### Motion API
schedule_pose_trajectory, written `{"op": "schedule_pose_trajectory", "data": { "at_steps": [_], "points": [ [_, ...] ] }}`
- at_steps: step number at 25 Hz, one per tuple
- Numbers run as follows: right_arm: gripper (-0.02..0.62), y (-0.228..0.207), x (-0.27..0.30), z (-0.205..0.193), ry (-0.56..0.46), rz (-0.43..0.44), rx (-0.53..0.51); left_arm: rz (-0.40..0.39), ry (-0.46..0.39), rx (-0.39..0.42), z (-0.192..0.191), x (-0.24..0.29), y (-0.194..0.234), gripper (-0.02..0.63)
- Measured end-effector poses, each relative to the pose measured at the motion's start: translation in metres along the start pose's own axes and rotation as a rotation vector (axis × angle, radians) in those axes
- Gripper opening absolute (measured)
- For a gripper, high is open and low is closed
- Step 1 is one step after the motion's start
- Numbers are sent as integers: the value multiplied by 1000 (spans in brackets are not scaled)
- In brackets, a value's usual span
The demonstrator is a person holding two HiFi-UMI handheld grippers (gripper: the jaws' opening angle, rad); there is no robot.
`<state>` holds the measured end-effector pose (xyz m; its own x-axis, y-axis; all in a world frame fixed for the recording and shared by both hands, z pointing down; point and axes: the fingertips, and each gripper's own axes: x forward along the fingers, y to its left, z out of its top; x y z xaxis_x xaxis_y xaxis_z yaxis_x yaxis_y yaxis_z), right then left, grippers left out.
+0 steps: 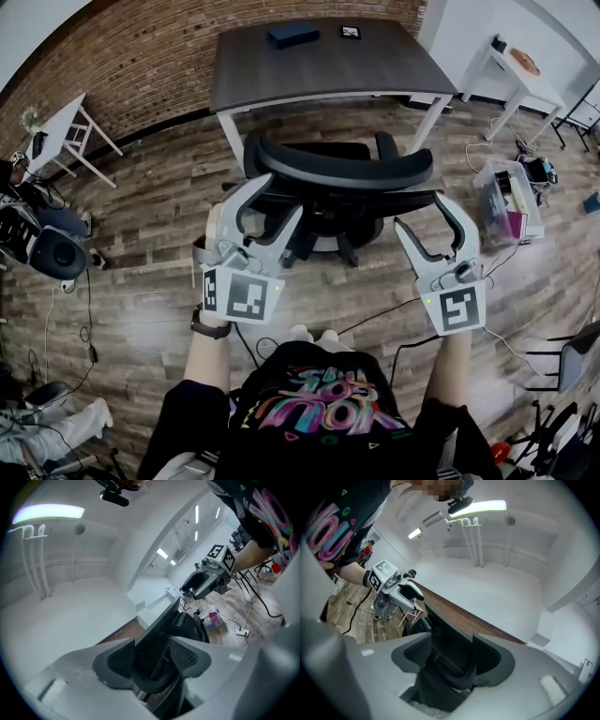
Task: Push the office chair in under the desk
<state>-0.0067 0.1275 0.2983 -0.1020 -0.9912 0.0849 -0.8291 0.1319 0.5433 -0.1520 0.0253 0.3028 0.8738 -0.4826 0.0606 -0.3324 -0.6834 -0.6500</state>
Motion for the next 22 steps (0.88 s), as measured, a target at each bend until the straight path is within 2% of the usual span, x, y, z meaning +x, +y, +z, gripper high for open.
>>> {"op": "schedule_pose_trajectory", "data": {
  "at_steps": [3,10,22],
  "points": [
    [278,-1,7,5,-6,7,-7,-6,-9,45,6,5,2,241],
    [288,-9,14,11,-20,16,-35,-18,-21,95,13,13,5,250],
    [289,-19,29,4,22,36,-144,-60,66,317,1,34,4,250]
  ]
}}
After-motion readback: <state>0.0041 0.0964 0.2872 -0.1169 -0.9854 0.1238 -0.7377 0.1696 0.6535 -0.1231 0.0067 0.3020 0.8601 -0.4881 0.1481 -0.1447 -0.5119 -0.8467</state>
